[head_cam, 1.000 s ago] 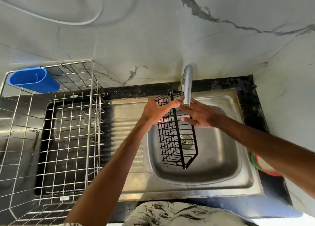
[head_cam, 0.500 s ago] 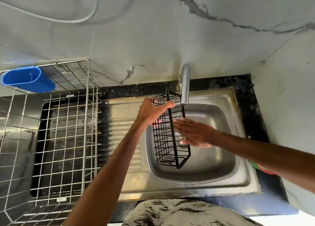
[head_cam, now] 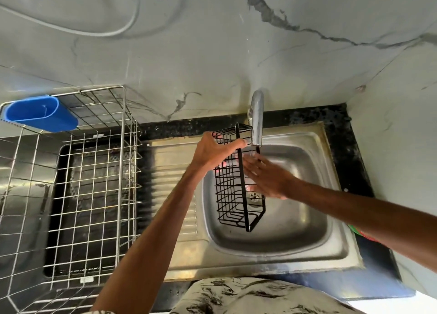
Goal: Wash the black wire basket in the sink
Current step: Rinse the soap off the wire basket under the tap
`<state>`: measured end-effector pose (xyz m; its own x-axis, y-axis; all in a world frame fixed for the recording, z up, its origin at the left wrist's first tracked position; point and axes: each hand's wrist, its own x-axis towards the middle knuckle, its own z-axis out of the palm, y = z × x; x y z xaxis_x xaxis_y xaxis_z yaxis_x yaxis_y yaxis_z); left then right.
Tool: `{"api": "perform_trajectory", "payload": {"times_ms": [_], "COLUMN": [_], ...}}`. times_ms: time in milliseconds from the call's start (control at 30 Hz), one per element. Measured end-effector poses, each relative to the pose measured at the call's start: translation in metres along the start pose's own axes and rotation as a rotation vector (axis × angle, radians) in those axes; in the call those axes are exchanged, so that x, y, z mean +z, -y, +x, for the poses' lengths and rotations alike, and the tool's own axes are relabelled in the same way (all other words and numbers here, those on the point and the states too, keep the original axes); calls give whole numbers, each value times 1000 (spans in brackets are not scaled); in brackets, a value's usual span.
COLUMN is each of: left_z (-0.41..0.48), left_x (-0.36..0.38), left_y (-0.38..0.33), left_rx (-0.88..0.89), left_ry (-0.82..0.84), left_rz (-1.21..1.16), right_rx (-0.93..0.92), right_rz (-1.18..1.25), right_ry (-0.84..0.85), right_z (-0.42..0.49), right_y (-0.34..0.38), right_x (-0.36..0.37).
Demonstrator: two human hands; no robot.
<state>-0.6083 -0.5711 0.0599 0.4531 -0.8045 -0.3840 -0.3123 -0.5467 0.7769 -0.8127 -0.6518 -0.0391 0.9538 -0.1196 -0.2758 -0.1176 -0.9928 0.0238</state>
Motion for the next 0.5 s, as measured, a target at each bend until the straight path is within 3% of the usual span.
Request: {"api": "perform_trajectory", "payload": {"times_ms": [233,400,500], "left_z": [0,5,8], "left_x": [-3,-3,-1], "left_y": [7,2,2], "left_rx": [32,33,-32], "left_ry": [-21,17,-1], "left_rz": [-31,-31,-43], "right_rx": [-197,50,102], "right_rz": [-43,-68,-41], "right_ry": [-8,-121,-95], "right_z": [-20,16,32], "right_y": [9,-34,-39], "right_x": [26,-16,-29]}}
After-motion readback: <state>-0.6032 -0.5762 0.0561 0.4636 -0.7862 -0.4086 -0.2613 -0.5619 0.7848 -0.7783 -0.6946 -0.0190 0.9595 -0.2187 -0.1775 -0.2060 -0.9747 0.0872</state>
